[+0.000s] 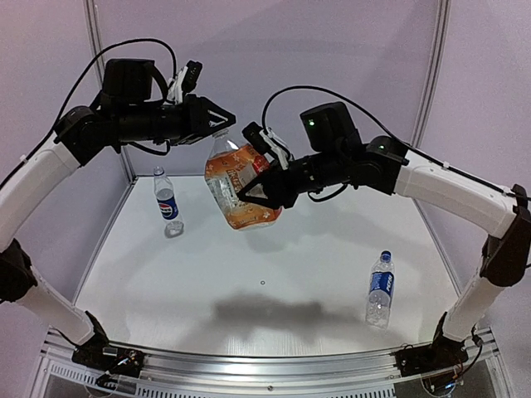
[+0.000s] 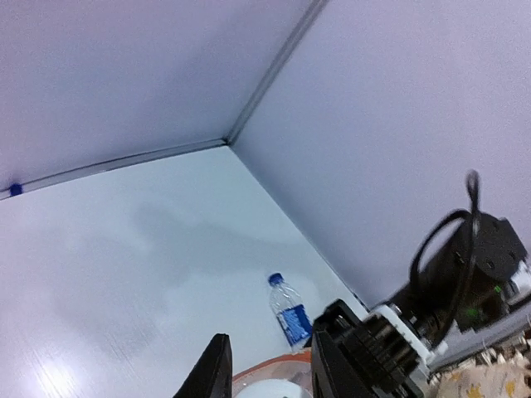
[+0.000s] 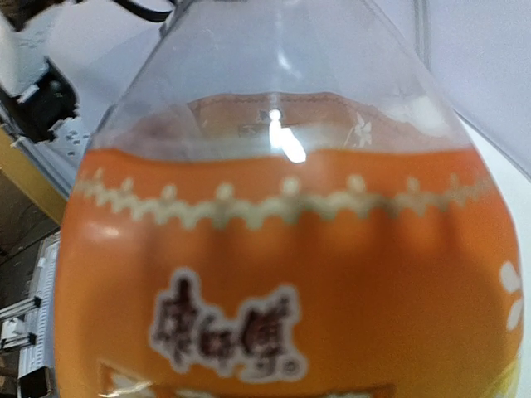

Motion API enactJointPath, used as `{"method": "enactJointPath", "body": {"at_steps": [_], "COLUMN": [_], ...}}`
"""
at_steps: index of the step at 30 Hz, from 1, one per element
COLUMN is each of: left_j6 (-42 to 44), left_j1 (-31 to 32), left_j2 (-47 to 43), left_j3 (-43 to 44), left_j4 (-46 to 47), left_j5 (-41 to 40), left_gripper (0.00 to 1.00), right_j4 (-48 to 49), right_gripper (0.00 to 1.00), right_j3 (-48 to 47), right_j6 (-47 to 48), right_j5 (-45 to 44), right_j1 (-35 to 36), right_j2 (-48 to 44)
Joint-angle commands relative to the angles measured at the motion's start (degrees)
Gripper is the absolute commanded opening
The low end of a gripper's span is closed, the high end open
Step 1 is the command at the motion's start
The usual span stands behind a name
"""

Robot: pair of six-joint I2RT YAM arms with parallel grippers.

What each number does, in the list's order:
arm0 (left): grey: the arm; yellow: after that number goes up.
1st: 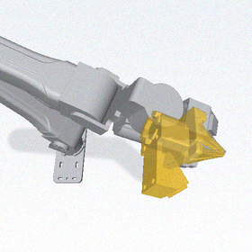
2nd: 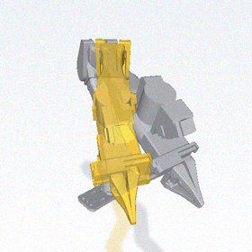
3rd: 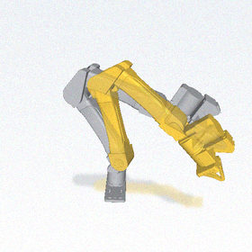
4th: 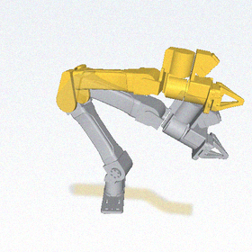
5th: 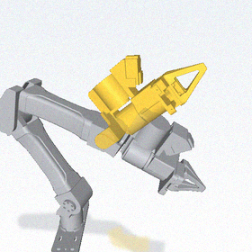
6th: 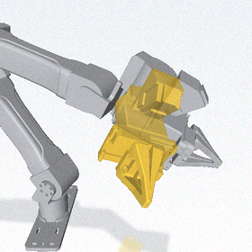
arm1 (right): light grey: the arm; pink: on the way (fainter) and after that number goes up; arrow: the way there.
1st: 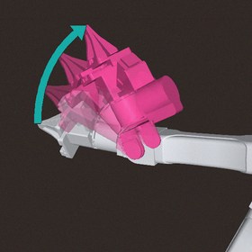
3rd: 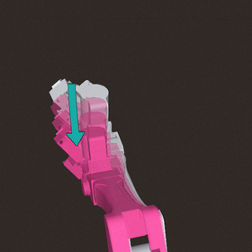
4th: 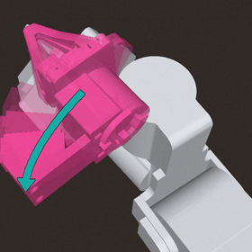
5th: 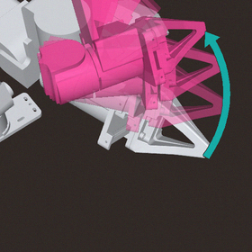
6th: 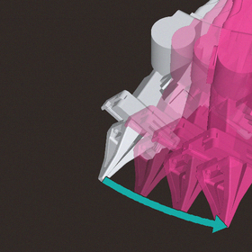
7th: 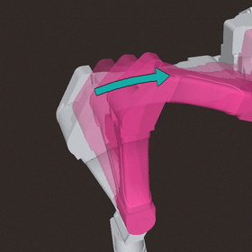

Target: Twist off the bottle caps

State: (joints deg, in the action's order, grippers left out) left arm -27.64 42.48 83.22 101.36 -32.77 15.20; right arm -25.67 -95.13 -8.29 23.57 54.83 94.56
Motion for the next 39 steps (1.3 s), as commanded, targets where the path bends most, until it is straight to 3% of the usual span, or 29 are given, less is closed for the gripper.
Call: {"method": "enactJointPath", "body": {"at_steps": [1,5,9,14,20,24,27,35,39], "left_j6": [-9.7,-15.8,-18.7,-19.0,-14.3,-11.6,-10.8,-5.4,-0.6], "left_j1": [3.3,3.8,4.7,4.8,4.7,4.4,3.3,-0.7,-2.3], "left_j2": [3.4,6.2,10.1,13.0,10.0,6.7,3.3,-6.2,-9.3], "left_j3": [3.8,6.6,13.0,15.9,13.8,12.2,9.3,-2.2,-7.1], "left_j4": [-11.8,-13.1,-17.1,-18.6,-14.1,-13.1,-13.2,-7.6,-0.1], "left_j5": [-17.7,-20.3,-21.5,-20.0,-19.8,-21.9,-22.7,-17.5,-7.3], "left_gripper": [0.18,0.21,0.24,0.39,0.56,0.77,0.87,0.89,0.89], "right_j4": [-7.7,-13.1,-12.5,-11.4,-9.5,-8.2,-8.2,-7.0,-5.0], "right_gripper": [0.06,0.04,0.04,0.04,0.04,0.04,0.05,0.04,0.04], "right_j3": [-8.5,-15.9,-15.2,-12.0,-7.0,-4.2,-3.9,-4.5,-2.3], "right_j6": [1.5,2.0,2.1,2.1,2.6,2.6,2.7,2.0,1.9], "right_j5": [-17.2,-23.1,-23.2,-23.2,-23.2,-22.9,-23.1,-21.1,-17.0], "right_j1": [-0.1,-0.1,0.0,0.0,0.0,-0.1,-0.1,-0.1,-0.1], "right_j2": [6.4,11.1,11.2,9.4,6.2,4.3,3.9,2.8,1.3]}}
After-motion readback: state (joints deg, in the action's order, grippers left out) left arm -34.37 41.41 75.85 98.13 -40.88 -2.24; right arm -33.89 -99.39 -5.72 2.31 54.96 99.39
